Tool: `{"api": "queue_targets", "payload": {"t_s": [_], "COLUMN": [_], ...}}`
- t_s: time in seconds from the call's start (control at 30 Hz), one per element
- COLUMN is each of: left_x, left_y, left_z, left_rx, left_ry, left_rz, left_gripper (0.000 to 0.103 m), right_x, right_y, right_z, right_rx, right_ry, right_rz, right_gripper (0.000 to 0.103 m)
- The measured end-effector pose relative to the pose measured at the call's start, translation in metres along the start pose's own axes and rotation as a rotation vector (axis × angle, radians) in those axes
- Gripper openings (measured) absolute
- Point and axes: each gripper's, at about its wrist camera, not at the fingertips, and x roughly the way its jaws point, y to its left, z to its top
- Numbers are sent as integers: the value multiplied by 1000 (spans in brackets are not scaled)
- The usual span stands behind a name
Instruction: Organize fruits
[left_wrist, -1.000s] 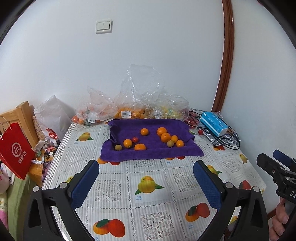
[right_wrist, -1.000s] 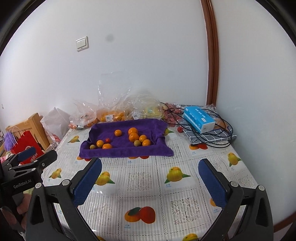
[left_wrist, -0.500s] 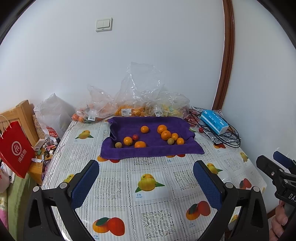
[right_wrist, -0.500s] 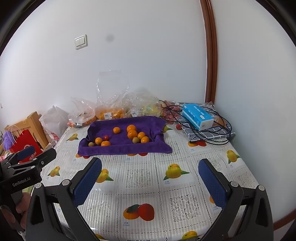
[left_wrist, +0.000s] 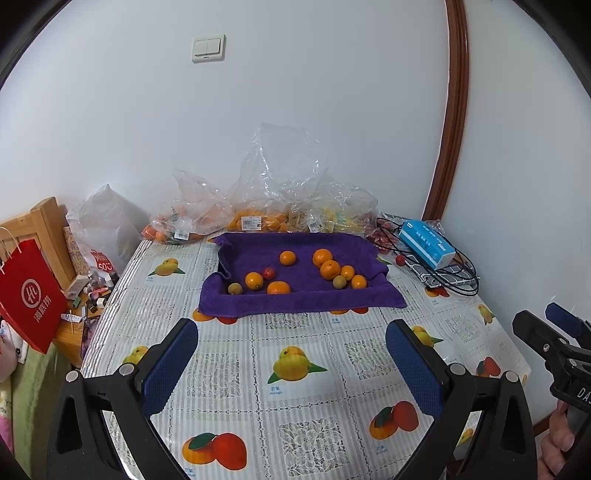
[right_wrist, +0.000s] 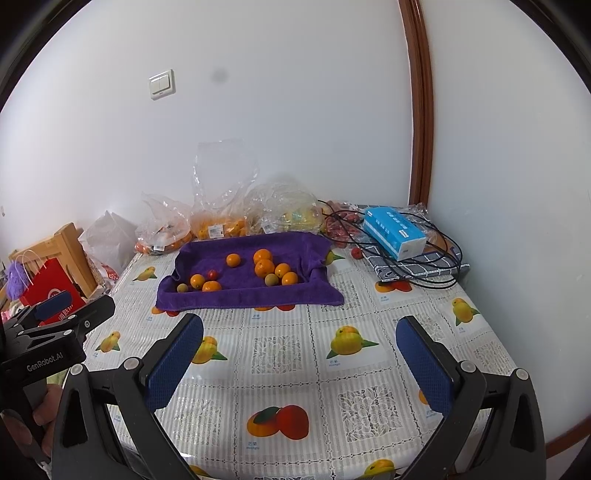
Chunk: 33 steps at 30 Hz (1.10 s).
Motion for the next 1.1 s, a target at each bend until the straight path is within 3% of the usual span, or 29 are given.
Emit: {"api": "queue_targets", "payload": {"t_s": [1.1], "left_x": [2], "left_y": [-2], "left_z": [-3], "left_rx": [-1], "left_ry": [4], "left_rz": [-3], "left_gripper": [103], "right_x": [-2], "right_y": [2], "right_z": [1], "right_rx": [3], "right_ry": [-2], "right_rz": [5], "right_gripper": [103]}}
